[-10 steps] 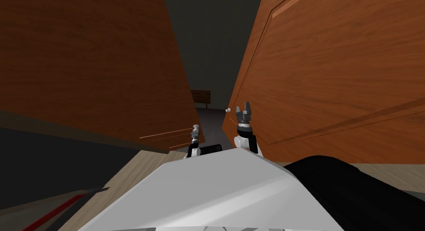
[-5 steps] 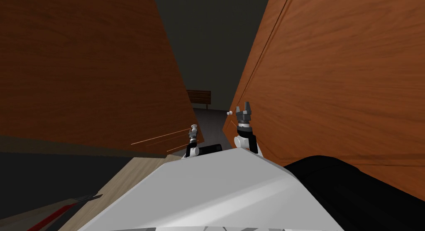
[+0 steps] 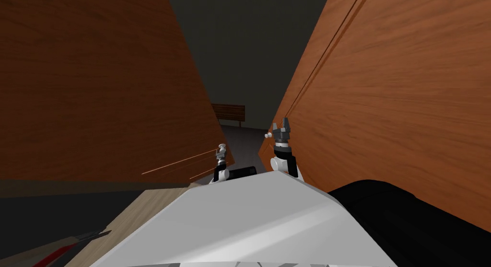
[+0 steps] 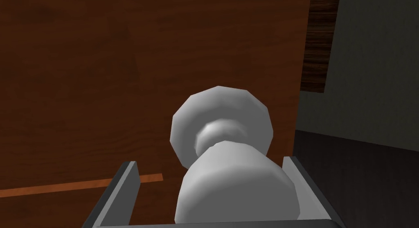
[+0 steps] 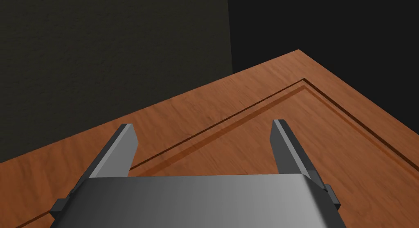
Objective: Push the door open
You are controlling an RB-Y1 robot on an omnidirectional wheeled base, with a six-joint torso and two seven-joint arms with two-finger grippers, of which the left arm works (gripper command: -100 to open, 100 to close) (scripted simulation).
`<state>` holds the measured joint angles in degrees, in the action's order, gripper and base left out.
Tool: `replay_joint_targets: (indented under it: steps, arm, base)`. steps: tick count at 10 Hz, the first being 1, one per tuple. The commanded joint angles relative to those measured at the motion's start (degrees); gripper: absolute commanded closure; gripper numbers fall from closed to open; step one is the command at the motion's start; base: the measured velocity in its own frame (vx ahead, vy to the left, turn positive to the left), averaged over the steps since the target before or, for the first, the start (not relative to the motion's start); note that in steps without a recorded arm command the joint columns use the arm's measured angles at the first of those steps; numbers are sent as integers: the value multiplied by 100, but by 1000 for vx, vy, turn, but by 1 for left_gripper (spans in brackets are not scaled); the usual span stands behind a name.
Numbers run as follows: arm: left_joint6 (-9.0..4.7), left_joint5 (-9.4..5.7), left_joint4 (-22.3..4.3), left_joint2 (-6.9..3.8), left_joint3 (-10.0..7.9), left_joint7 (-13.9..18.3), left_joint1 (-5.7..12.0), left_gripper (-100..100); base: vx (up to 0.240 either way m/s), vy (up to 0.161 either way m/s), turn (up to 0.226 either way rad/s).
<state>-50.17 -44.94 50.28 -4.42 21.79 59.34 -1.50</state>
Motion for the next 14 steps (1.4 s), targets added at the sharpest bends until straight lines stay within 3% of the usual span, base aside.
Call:
replay_joint_targets:
  steps: [1,7,11,12,14]
  arm:
    - [-124,-61,-151,-21,-174,23,99,100]
    - [-211,-198,-226,126,-523,-71,147,100]
    - [-268,-289,-275,305,-754,-133,178,100]
    - [-232,-274,-273,278,-709,-131,157,100]
    - [-290,-381,-284,173,-879,-167,175,100]
  base:
    - [147,-52,43]
    - [170,-55,58]
    - [202,-54,71]
    - [87,-30,36]
    - [196,-3,45]
